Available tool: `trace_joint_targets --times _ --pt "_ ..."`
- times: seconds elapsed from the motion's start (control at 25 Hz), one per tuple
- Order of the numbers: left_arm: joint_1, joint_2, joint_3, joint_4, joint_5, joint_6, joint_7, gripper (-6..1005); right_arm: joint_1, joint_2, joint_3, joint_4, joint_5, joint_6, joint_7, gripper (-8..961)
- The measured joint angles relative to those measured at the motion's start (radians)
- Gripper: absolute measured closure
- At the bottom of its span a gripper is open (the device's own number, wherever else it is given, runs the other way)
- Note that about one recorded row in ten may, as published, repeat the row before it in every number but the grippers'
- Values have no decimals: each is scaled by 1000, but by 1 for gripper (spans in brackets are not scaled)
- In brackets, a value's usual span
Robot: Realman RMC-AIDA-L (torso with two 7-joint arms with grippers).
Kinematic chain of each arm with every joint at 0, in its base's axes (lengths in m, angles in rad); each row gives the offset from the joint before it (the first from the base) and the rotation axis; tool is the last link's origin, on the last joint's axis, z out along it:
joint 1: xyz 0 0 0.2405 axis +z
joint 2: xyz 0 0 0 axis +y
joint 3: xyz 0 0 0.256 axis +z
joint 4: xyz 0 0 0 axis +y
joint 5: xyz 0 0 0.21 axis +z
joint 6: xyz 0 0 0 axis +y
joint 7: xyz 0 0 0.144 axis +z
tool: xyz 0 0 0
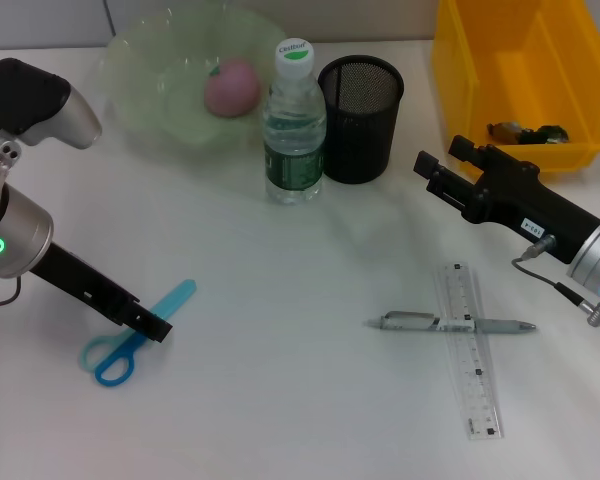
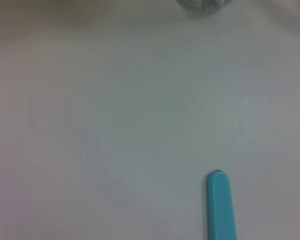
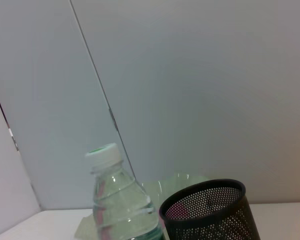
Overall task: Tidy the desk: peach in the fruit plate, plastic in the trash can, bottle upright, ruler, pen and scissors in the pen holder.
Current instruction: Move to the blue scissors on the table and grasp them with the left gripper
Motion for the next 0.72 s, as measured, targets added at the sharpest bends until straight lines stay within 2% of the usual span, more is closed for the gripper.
trace_joint_targets --times 0.48,0.72 --pt "-52 -7 21 30 -3 6 -35 190 12 0 2 3 1 15 0 300" --pt "-98 -5 79 49 39 45 -94 190 12 0 3 5 1 16 0 300"
